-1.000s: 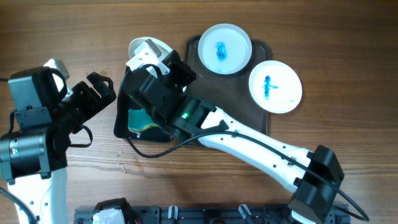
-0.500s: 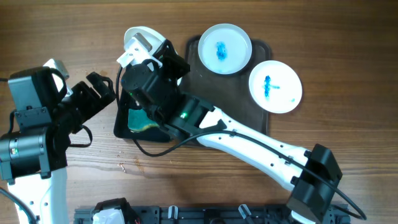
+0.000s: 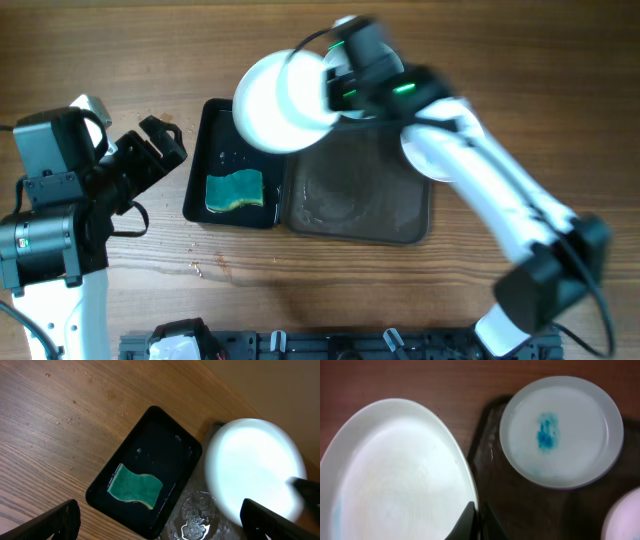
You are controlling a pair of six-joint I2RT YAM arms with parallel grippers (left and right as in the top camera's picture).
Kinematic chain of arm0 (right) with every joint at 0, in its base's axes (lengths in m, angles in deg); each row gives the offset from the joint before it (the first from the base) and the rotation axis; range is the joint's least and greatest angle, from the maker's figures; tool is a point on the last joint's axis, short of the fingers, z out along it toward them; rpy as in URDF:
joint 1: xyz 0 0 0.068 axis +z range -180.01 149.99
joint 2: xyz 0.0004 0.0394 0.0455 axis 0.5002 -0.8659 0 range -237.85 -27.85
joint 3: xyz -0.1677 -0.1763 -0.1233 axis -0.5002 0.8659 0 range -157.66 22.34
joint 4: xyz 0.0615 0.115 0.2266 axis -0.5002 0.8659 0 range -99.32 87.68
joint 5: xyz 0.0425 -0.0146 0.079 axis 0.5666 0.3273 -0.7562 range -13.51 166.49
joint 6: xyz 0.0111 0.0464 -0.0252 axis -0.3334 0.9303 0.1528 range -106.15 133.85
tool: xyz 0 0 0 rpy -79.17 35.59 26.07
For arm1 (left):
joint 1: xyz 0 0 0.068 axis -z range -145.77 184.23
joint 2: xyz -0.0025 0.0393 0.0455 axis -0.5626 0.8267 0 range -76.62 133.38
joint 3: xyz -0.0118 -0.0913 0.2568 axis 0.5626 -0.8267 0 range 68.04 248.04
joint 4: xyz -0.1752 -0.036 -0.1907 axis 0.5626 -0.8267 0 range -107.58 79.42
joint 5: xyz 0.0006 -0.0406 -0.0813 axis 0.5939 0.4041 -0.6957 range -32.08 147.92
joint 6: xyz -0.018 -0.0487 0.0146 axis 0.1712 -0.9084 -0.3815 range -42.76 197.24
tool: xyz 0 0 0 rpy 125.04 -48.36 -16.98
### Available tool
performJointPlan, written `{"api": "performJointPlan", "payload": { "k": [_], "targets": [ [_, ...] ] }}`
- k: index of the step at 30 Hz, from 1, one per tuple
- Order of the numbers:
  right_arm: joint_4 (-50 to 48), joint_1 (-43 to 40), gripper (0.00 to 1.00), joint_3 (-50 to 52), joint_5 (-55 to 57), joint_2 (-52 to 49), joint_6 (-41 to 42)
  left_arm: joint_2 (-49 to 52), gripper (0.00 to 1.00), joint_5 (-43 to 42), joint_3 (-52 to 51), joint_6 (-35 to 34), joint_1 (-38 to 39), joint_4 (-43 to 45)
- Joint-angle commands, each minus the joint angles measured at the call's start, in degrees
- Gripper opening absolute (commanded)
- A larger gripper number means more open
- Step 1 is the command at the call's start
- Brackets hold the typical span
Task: Clean dirty plates on tray and stack at the side
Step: 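Carry the plate right and set it on the table beside the tray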
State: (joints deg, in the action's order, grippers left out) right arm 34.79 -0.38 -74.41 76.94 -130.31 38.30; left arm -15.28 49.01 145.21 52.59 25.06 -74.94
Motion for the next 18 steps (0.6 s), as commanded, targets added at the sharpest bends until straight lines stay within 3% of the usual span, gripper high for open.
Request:
{"api": "performJointPlan", "payload": {
  "k": [1, 6, 10, 14, 18],
  "targets": [
    [6.32, -15.96, 0.04, -0.33, -10.29, 9.9, 6.43, 0.26, 1.0, -0.68, 0.74, 0.87, -0.33, -0.02],
    [18.51, -42.66, 0.04, 0.07, -5.92, 8.96, 7.04, 0.26, 1.0, -0.66, 0.74, 0.87, -0.33, 0.0],
    [18.43, -58.49, 0.04, 7.32, -2.75, 4.09, 6.8, 0.26, 1.0, -0.66, 0.74, 0.87, -0.33, -0.02],
    [13.86, -63.67, 0.04, 15.67, -2.73, 0.04, 4.52, 0.26, 1.0, -0.68, 0.74, 0.87, -0.33, -0.02],
    [8.68, -63.78, 0.05, 23.21, 1.29, -1.16, 4.42, 0.26, 1.0, -0.66, 0.74, 0.87, -0.33, -0.02]
  ]
}}
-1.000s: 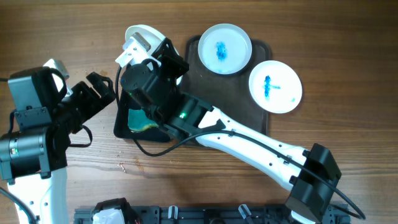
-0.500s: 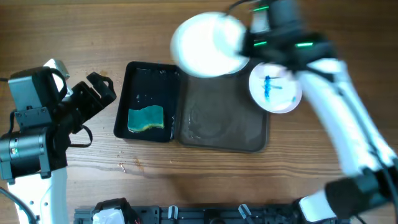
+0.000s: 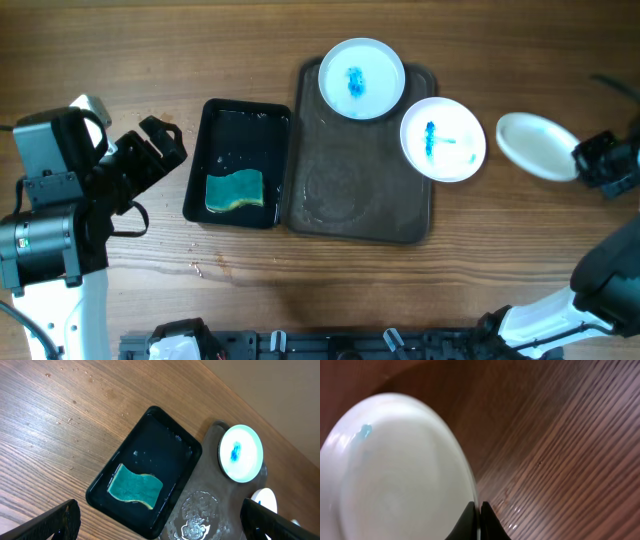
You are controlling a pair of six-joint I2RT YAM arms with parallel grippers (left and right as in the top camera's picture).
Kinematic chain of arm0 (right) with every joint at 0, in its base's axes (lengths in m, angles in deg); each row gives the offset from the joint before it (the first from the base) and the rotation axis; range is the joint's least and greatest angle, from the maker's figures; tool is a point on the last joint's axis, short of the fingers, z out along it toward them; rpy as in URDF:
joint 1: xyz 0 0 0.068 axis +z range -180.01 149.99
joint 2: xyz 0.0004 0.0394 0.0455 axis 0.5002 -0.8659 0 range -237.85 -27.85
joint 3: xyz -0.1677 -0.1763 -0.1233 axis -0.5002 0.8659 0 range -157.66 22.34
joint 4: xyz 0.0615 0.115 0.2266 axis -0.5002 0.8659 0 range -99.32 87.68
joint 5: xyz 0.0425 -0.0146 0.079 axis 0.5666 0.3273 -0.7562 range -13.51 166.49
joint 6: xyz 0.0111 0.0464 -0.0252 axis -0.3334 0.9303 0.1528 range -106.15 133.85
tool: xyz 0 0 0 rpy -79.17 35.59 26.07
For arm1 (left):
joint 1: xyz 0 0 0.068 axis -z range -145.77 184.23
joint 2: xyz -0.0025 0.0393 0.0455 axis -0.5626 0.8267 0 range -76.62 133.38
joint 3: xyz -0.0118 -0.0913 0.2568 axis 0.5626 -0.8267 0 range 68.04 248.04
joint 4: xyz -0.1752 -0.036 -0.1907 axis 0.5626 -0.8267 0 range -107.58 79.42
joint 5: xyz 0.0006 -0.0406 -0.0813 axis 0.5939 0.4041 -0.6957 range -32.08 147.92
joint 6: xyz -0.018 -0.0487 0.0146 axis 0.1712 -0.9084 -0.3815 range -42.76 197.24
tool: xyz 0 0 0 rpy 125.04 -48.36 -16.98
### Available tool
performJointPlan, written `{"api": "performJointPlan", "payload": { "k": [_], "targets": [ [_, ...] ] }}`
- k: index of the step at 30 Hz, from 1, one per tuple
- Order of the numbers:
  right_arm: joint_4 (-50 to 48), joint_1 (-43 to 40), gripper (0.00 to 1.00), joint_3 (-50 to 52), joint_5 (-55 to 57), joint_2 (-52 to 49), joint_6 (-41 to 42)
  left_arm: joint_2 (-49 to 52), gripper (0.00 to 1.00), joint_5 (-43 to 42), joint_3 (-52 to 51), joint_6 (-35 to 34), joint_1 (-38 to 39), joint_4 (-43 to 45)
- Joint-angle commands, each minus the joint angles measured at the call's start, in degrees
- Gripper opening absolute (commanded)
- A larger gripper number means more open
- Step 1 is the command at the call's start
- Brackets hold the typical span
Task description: Clean dirty plates on tray and stack at the side
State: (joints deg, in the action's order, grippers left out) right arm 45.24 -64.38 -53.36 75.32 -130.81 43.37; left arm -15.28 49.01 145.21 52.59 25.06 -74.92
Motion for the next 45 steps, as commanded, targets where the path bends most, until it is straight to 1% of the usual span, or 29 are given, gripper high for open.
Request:
{"api": "performJointPlan", "payload": {
  "k": [1, 2, 3, 4, 5, 7, 8, 9, 11, 12, 14, 15, 16, 18, 19, 20, 21, 23, 24, 25, 26, 29, 32, 34, 36, 38, 40, 42, 45],
  "targets": [
    [-1.84, 0.26, 0.25, 2.1, 2.62, -0.63, -1.07, 0.26, 1.0, -0.66, 0.74, 0.87, -0.33, -0.04],
    [-1.62, 0.46, 0.36, 1.66, 0.87, -0.2, -2.23, 0.26, 1.0, -0.66, 0.74, 0.87, -0.33, -0.04],
    [-1.64, 0.87, 0.44, 1.38, -1.62, 0.63, -3.58, 0.26, 1.0, -0.66, 0.74, 0.87, -0.33, -0.04],
    [-1.62, 1.75, 0.47, 1.36, -3.89, 2.16, -4.17, 0.26, 1.0, -0.66, 0.74, 0.87, -0.33, -0.04],
    [-1.88, 2.75, 0.48, 1.36, -6.14, 3.74, -5.88, 0.26, 1.0, -0.68, 0.74, 0.87, -0.33, -0.04],
    [-2.84, 6.36, 0.48, 1.36, -12.41, 7.04, -12.63, 0.26, 1.0, -0.68, 0.74, 0.87, -0.33, -0.04],
    [-3.61, 10.08, 0.49, 1.36, -17.62, 8.55, -19.67, 0.26, 1.0, -0.68, 0.74, 0.87, -0.33, -0.04],
    [-4.13, 13.11, 0.5, 1.36, -19.78, 8.72, -23.71, 0.26, 1.0, -0.66, 0.74, 0.87, -0.33, -0.02],
    [-7.91, 19.02, 0.55, 1.92, -17.79, 8.07, -28.3, 0.26, 1.0, -0.68, 0.74, 0.87, -0.33, -0.04],
    [-12.9, 22.45, 0.56, 2.89, -12.41, 7.13, -28.72, 0.26, 1.0, -0.66, 0.74, 0.87, -0.33, -0.04],
    [-21.88, 26.4, 0.58, 4.0, -1.51, 4.04, -29.79, 0.26, 1.0, -0.66, 0.74, 0.87, -0.33, -0.04],
    [-23.67, 26.91, 0.63, 4.0, 0.52, 2.78, -29.77, 0.26, 1.0, -0.68, 0.74, 0.87, -0.33, -0.04],
    [-25.38, 27.12, 0.7, 4.0, 1.68, 0.92, -29.77, 0.26, 1.0, -0.68, 0.74, 0.87, -0.33, -0.04],
    [-27.5, 27.02, 0.66, 4.0, 1.6, -3.78, -31.04, 0.26, 1.0, -0.68, 0.74, 0.87, -0.33, -0.04],
    [-27.78, 27.02, 0.61, 4.0, 1.44, -6.05, -31.39, 0.26, 1.0, -0.68, 0.74, 0.87, -0.33, -0.04],
    [-27.74, 27.02, 0.57, 4.0, 0.66, -7.41, -32.76, 0.26, 1.0, -0.66, 0.74, 0.87, -0.33, -0.04],
    [-27.12, 27.02, 0.56, 4.0, -1.07, -9.51, -34.53, 0.26, 1.0, -0.66, 0.74, 0.9, -0.33, -0.04],
    [-25.46, 27.02, 0.47, 4.0, -4.42, -11.96, -36.89, 0.26, 1.0, -0.68, 0.74, 0.87, -0.33, -0.04],
    [-24.79, 27.02, 0.38, 4.02, -5.84, -12.04, -37.05, 0.26, 1.0, -0.68, 0.74, 0.87, -0.33, -0.04],
    [-24.28, 27.02, 0.11, 3.98, -6.12, -11.85, -36.94, 0.26, 1.0, -0.68, 0.74, 0.87, -0.33, -0.04],
    [-23.56, 27.02, 0.04, 3.98, -5.92, -11.58, -36.7, 0.26, 1.0, -0.66, 0.74, 0.87, -0.33, -0.04],
    [-20.61, 27.02, 0.04, 3.96, -5.92, -9.6, -34.88, 0.26, 1.0, -0.68, 0.74, 0.87, -0.33, -0.04],
    [-16.06, 27.5, 0.04, 3.91, -7.54, -1.86, -33.97, 0.26, 1.0, -0.68, 0.74, 0.87, -0.33, -0.04],
    [-12.61, 28.89, 0.04, 3.93, -13.03, 3.5, -33.9, 0.26, 1.0, -0.66, 0.74, 0.87, -0.33, -0.04],
    [-8.68, 32.57, 0.04, 3.93, -16.04, 7.28, -31.78, 0.26, 1.0, -0.68, 0.74, 0.9, -0.33, -0.04],
    [-4.96, 39.01, 0.04, 4.22, -13.88, 7.28, -28.48, 0.26, 1.0, -0.68, 0.74, 0.87, -0.33, -0.02],
    [-5.16, 43.98, 0.04, 5.62, -11.91, 5.92, -24.22, 0.26, 1.0, -0.66, 0.74, 0.9, -0.33, -0.04],
    [-9.29, 49.05, 0.04, 8.79, -6.56, 3.76, -18.62, 0.26, 1.0, -0.66, 0.74, 0.87, -0.33, -0.04],
    [-17.44, 51.06, 0.04, 11.61, -3.23, 0.63, -17.16, 0.26, 1.0, -0.68, 0.74, 0.87, -0.33, -0.04]
  ]
}}
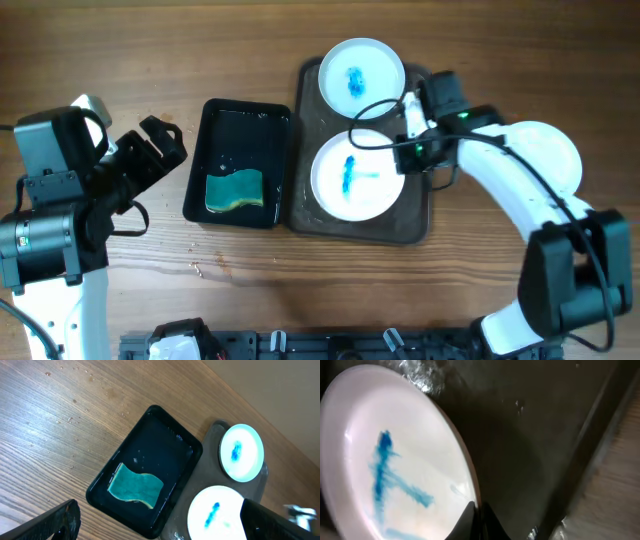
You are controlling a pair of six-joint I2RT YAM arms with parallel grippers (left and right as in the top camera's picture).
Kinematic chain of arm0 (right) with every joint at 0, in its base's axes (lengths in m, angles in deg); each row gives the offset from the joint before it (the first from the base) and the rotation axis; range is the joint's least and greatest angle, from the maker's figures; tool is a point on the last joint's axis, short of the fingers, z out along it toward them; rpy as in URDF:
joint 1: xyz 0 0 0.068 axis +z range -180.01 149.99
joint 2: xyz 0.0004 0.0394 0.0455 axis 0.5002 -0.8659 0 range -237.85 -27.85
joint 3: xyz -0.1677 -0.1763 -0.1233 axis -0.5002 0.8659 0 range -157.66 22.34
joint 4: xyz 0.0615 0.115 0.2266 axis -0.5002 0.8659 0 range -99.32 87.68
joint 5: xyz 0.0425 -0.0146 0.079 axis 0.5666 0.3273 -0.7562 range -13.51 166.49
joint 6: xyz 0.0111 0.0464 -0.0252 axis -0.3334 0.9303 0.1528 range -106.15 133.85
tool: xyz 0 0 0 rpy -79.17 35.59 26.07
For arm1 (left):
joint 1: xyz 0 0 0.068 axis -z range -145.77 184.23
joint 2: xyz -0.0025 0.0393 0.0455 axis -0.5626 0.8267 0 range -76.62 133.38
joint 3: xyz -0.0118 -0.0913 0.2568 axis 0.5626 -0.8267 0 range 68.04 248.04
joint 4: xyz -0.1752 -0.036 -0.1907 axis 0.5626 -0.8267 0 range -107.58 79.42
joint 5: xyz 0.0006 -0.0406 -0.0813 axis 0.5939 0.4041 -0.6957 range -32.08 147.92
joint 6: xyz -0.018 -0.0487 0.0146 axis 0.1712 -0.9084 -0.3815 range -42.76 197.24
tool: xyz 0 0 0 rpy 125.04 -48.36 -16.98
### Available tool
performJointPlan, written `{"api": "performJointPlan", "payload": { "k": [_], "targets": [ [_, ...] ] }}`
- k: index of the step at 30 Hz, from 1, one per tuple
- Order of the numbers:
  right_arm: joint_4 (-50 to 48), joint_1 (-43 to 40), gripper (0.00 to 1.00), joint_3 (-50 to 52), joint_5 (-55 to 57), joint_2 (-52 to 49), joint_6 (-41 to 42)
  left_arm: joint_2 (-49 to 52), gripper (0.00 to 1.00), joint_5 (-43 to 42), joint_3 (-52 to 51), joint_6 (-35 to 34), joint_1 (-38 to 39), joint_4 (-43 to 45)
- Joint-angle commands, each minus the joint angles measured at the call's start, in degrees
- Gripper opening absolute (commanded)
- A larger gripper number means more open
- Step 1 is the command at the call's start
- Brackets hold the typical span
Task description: Clean dirty plates on tray and stack at the side
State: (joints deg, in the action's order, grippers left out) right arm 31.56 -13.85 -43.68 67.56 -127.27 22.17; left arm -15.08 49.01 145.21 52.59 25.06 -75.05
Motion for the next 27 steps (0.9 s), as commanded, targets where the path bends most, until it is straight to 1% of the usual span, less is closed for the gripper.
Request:
{"api": "performJointPlan", "payload": {
  "k": [1, 2, 5, 7, 9, 11, 13, 14, 15, 16, 18, 21, 23, 24, 26, 27],
  "targets": [
    [-6.19, 0.28, 0.15, 2.1, 5.99, -3.61, 3.65, 0.07, 1.0, -0.66, 0.74, 0.87, -0.33, 0.09],
    [-7.41, 0.07, 0.24, 1.99, 7.13, -3.58, 3.61, 0.07, 1.0, -0.66, 0.74, 0.87, -0.33, 0.09],
    [-3.43, -0.48, 0.24, -1.75, 5.73, -0.76, 0.66, 0.07, 1.0, -0.68, 0.74, 0.87, -0.33, 0.09],
    [0.22, -0.48, 0.24, -2.91, 5.4, 5.27, 0.74, 0.07, 1.0, -1.11, 0.74, -1.27, -0.33, 0.94],
    [2.56, -0.48, 0.26, -2.91, 0.98, 11.41, 0.85, 0.07, 1.0, -1.55, 0.74, -2.49, -0.33, 1.6],
    [5.29, -0.48, 0.27, -2.91, -3.98, 14.95, 0.92, 0.9, 1.0, -4.68, 0.74, -2.64, 0.11, 3.08],
    [7.19, -0.48, 0.27, -2.91, -5.95, 15.82, 1.31, 4.13, 0.99, -3.17, 0.63, -2.58, 2.86, -0.24],
    [8.0, -0.42, 0.28, -2.89, -6.16, 15.54, 2.1, 7.87, 0.88, -0.5, 0.24, -2.58, 6.05, -3.69],
    [8.24, -0.42, 0.28, -2.86, -6.16, 15.21, 2.6, 11.15, 0.84, 1.95, -0.39, -2.6, 8.68, -6.01],
    [8.24, -0.37, 0.27, -2.89, -6.16, 15.19, 2.64, 16.76, 0.79, 6.29, -1.95, -2.6, 12.37, -7.89],
    [8.22, -0.37, 0.27, -2.86, -6.16, 15.19, 3.98, 23.47, 0.78, 7.76, -4.48, -2.58, 15.34, -6.47],
    [8.5, -0.37, 0.27, -2.86, -6.16, 15.08, 4.13, 35.54, 0.75, 7.96, -7.48, -2.58, 18.16, -0.31],
    [9.64, -0.37, 0.27, -2.86, -6.16, 15.08, 4.13, 43.21, 0.66, 8.57, -7.76, -2.56, 18.38, 3.82],
    [10.08, -0.37, 0.27, -2.86, -6.16, 15.08, 4.11, 45.94, 0.58, 8.59, -7.76, -1.77, 18.38, 5.9],
    [10.21, -0.37, 0.27, -2.86, -6.16, 15.08, 4.11, 49.44, 0.33, 8.55, -7.76, 0.26, 18.38, 9.94],
    [10.21, -0.37, 0.27, -2.86, -6.16, 15.08, 4.13, 50.03, 0.1, 8.55, -7.76, 0.26, 18.38, 11.34]
  ]
}}
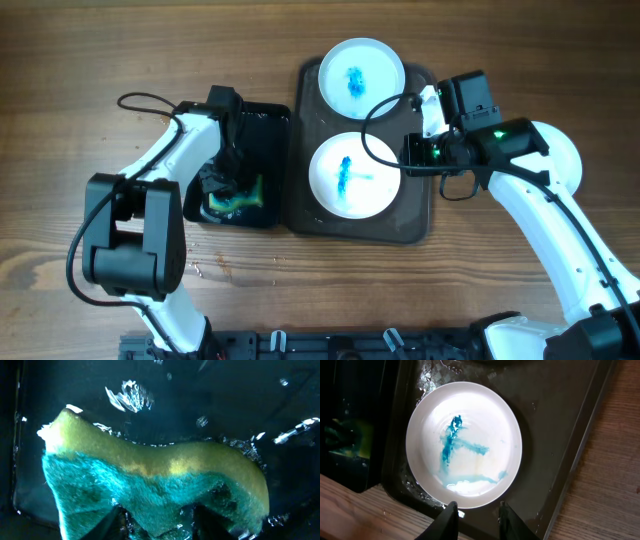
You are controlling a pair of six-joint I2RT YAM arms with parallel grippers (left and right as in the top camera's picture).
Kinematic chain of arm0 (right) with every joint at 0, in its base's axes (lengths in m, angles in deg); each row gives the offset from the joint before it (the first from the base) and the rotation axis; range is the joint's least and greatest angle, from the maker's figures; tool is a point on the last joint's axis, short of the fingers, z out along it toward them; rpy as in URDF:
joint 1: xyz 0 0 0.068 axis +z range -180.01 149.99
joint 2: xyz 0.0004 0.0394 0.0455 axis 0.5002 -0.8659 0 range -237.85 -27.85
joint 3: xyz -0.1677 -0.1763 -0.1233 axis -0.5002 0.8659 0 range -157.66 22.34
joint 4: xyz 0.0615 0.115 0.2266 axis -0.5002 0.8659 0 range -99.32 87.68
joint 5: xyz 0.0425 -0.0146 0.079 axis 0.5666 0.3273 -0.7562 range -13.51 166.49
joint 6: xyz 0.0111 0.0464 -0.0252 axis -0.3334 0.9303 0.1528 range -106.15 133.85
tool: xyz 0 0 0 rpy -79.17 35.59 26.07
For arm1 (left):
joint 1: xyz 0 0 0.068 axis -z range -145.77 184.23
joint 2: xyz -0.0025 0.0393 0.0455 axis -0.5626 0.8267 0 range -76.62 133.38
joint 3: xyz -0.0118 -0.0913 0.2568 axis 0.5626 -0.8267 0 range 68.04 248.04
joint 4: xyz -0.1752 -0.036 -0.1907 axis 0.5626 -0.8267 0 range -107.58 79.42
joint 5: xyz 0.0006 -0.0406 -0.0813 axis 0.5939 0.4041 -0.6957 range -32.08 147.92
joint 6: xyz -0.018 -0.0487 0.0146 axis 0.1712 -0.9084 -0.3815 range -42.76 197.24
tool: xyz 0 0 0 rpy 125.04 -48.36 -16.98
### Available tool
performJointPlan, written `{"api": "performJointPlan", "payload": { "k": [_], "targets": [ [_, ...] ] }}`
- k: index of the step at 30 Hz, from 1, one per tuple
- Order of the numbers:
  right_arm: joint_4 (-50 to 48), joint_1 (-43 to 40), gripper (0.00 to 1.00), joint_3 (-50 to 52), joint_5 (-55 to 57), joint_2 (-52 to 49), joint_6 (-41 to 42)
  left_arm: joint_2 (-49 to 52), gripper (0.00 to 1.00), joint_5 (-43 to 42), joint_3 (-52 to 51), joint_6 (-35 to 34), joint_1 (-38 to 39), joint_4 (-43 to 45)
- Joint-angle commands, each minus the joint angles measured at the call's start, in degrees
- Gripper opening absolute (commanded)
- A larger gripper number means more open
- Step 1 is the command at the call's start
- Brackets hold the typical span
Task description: Clean dirty plates on tray and stack at the side
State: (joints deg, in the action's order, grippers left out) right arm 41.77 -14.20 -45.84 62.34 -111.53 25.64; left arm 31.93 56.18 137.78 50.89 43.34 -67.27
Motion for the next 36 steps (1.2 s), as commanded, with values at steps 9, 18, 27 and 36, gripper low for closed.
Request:
{"api": "performJointPlan", "payload": {
  "k": [9, 18, 27, 36],
  "targets": [
    [0.63, -0.02, 0.24, -0.7, -0.7, -0.66, 4.81, -2.58, 0.59, 1.25, 8.55, 3.5, 0.11, -7.89],
    [-1.09, -0.04, 0.38, 4.92, 2.38, -3.26, 5.09, -2.49, 0.04, 2.03, -11.15, 3.48, 0.11, 14.97],
    [-15.58, -1.22, 0.37, 5.64, 2.54, -18.86, 4.9, -6.62, 0.04, 1.14, 12.7, 3.69, 0.17, -7.87],
    [-14.47, -1.2, 0.04, 5.64, 0.39, -25.4, 4.72, -11.61, 0.04, -3.61, 19.04, 3.65, 7.98, -7.74]
  ]
}}
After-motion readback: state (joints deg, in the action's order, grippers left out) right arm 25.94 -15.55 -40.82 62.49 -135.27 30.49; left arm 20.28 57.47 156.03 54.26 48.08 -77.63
